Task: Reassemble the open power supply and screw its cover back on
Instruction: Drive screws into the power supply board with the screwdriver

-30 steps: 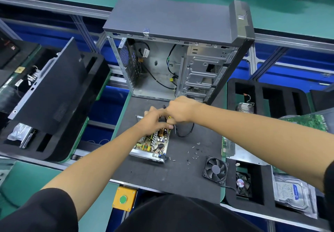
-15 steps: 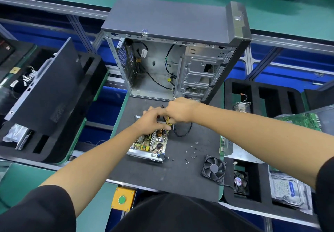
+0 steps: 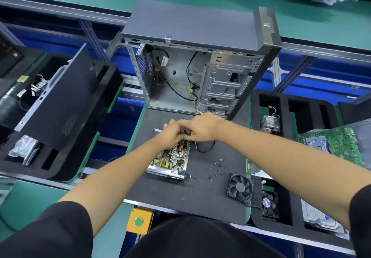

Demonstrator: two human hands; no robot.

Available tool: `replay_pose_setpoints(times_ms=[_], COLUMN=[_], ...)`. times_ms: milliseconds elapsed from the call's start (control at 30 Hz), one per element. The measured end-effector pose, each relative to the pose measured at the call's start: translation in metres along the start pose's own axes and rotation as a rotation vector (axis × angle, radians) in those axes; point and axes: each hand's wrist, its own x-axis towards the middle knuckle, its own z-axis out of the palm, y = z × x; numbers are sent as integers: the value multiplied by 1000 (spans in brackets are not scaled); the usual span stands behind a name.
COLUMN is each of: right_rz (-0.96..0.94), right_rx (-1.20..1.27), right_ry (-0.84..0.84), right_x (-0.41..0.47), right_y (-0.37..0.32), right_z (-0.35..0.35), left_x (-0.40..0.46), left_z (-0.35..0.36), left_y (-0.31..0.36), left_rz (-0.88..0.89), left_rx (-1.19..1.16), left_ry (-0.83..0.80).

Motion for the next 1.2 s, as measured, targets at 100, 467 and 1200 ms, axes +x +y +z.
replay_pose_setpoints(times_ms=[100,467,1200], right_rz=[-25,237,861], right_rx=[37,231,1387], right_ry=[-16,87,868], right_x=[1,-13,-47], right_y=[0,-8,-55], right_z=[2,12,88], left_x=[0,-37,-18], left_z=[1,14,13], left_y=[-1,-32,-30], left_rz=[12,479,781], left_rx=[-37,384,692], left_ry=[23,66,-518])
